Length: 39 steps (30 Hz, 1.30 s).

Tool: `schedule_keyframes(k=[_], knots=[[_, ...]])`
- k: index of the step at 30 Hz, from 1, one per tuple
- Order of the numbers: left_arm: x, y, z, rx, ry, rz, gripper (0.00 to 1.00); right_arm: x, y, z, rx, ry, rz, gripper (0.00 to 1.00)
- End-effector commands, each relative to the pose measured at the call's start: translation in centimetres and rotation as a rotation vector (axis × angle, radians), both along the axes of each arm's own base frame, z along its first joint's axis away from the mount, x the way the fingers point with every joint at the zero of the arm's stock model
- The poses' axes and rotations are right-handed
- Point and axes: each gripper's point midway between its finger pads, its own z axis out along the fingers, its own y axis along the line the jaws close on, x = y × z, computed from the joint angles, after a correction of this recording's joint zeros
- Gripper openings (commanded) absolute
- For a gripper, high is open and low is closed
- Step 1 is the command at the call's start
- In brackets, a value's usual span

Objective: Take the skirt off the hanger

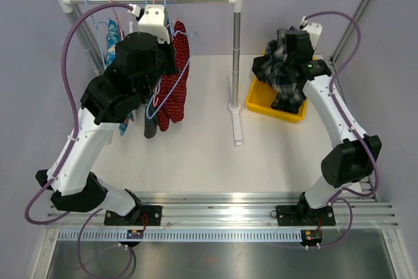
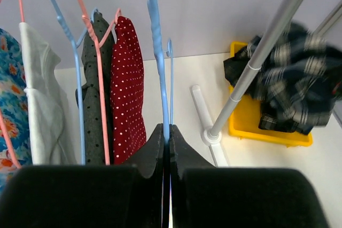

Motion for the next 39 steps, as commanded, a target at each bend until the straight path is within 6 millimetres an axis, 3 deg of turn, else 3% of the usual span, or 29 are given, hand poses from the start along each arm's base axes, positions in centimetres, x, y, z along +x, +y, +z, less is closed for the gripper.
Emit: schedule_keyframes(k=[1, 2, 4, 5, 6, 7, 8, 9, 11, 12, 14, 16, 18, 20, 22, 23, 25, 26, 31, 35, 39], knots=[[1.6, -1.3, 1.0, -0.037, -0.034, -0.028, 0.00, 0.7, 1.2, -3.5, 0.145, 0.006, -0.005, 0.10], [2.0, -1.6, 1.0, -0.033, -0.032, -0.032, 0.00, 0.1, 1.5, -5.8, 0.161, 0.059, -0.001, 0.23], [2.9, -2.5, 1.3, -0.032, -0.037, -0.043, 0.00, -0.8, 2.6, -7.1, 0.248, 0.065, 0.018, 0.40], [3.2, -2.9, 1.4, -0.027, -0.042, -0.051, 0.00, -2.2, 2.7, -10.1, 0.262, 0.115, 0.021, 0.43], [4.2, -3.8, 0.7, -0.010, -0.028, -0.055, 0.00, -3.2, 3.3, -9.2, 0.302, 0.079, 0.059, 0.45], [4.2, -3.8, 2.1, -0.031, -0.057, -0.057, 0.00, -3.4, 3.6, -9.0, 0.335, 0.039, 0.075, 0.46], [4.4, -4.2, 2.3, -0.030, -0.063, -0.065, 0.00, -4.8, 3.6, -11.3, 0.342, 0.075, 0.078, 0.47], [4.8, -4.7, 2.5, -0.032, -0.070, -0.072, 0.00, -5.7, 3.6, -10.4, 0.363, 0.041, 0.091, 0.47], [5.8, -5.8, 2.2, -0.036, -0.070, -0.082, 0.00, -7.2, 4.0, -11.8, 0.390, 0.067, 0.112, 0.48], [6.1, -6.4, 2.1, -0.048, -0.075, -0.091, 0.00, -7.9, 4.4, -11.4, 0.407, 0.059, 0.139, 0.50], [7.1, -7.8, 0.7, -0.056, -0.048, -0.107, 0.00, -8.8, 4.5, -11.9, 0.413, 0.074, 0.149, 0.59], [7.6, -9.0, -0.2, -0.067, -0.031, -0.127, 0.00, -9.4, 4.5, -11.6, 0.411, 0.074, 0.164, 0.83], [8.3, -10.2, -1.6, -0.074, -0.003, -0.145, 0.00, -9.8, 4.4, -11.1, 0.405, 0.066, 0.172, 0.96], [8.5, -10.6, -2.1, -0.084, 0.011, -0.143, 0.00, -10.0, 4.3, -10.7, 0.400, 0.060, 0.178, 0.97], [8.3, -10.5, -1.9, -0.090, 0.012, -0.146, 0.12, -10.3, 4.4, -10.0, 0.403, 0.048, 0.191, 0.97], [8.0, -10.2, -1.4, -0.094, 0.002, -0.145, 0.37, -10.4, 4.4, -9.8, 0.406, 0.045, 0.195, 0.97], [7.0, -9.0, 0.1, -0.100, -0.027, -0.138, 0.54, -10.8, 4.6, -9.1, 0.417, 0.030, 0.211, 0.97], [6.6, -8.1, 0.8, -0.095, -0.042, -0.119, 0.67, -11.0, 4.7, -9.1, 0.420, 0.029, 0.215, 0.97], [3.1, -2.5, 3.5, -0.064, -0.098, -0.035, 0.79, -12.0, 4.9, -8.9, 0.434, 0.030, 0.234, 0.97], [1.7, 1.2, 2.9, -0.017, -0.106, 0.059, 0.79, -12.6, 4.8, -9.4, 0.432, 0.041, 0.238, 0.97], [1.3, 2.7, 1.6, 0.006, -0.091, 0.098, 0.79, -13.1, 4.8, -9.7, 0.429, 0.051, 0.240, 0.97]])
